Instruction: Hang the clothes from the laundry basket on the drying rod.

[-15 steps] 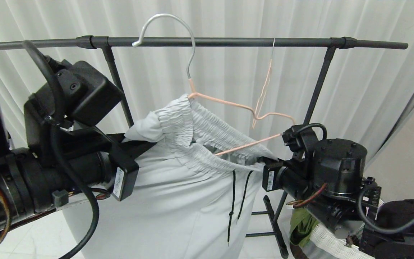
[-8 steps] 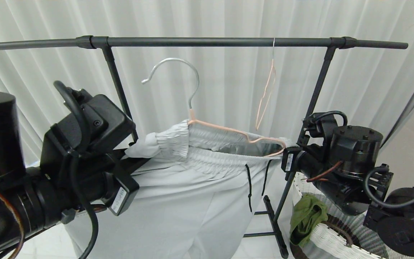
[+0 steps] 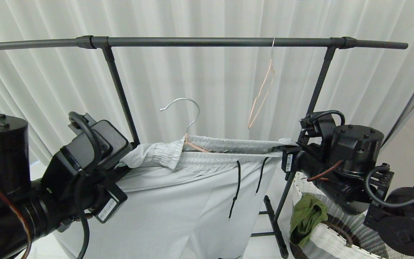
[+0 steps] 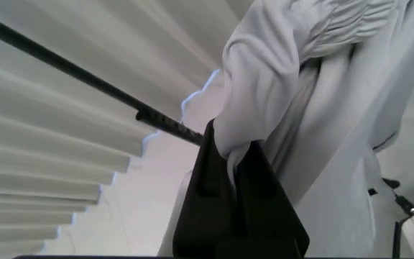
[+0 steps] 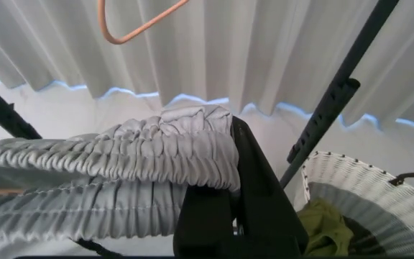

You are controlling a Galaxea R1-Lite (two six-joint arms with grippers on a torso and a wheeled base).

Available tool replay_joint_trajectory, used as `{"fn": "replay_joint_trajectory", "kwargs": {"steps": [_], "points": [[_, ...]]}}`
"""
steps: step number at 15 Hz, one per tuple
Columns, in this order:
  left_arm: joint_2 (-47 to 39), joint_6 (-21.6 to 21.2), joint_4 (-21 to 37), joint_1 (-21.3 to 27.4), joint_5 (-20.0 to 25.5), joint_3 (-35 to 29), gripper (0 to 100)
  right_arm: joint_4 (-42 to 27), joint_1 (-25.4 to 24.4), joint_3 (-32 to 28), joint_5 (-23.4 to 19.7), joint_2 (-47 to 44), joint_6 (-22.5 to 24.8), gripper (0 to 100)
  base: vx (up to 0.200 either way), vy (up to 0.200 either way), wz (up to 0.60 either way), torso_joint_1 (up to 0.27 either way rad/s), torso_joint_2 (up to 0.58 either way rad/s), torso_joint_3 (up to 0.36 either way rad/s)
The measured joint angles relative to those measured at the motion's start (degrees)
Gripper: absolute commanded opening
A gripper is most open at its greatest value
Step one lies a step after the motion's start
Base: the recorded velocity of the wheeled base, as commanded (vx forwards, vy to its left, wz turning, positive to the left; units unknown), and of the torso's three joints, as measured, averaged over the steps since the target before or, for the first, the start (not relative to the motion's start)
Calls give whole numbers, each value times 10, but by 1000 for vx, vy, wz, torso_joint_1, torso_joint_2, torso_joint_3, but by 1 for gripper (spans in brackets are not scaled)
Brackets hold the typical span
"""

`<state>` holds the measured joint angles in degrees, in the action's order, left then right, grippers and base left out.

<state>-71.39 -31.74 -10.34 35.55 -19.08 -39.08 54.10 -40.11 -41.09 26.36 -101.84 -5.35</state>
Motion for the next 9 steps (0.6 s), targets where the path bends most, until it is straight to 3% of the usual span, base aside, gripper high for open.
{"fn": "replay_joint_trajectory", "kwargs": {"steps": [2,6,9], "points": [[-8,24,-5,0,-12,-4,0,0,-15,2,-12,10,21,0,0,0,0,0,0,0],[-31,127,-45,20,-88,-19,0,-22,-80,7,-89,46,90,0,0,0,0,0,0,0],[-43,168,-52,46,-106,-31,0,-28,-145,10,-96,61,123,0,0,0,0,0,0,0]]}}
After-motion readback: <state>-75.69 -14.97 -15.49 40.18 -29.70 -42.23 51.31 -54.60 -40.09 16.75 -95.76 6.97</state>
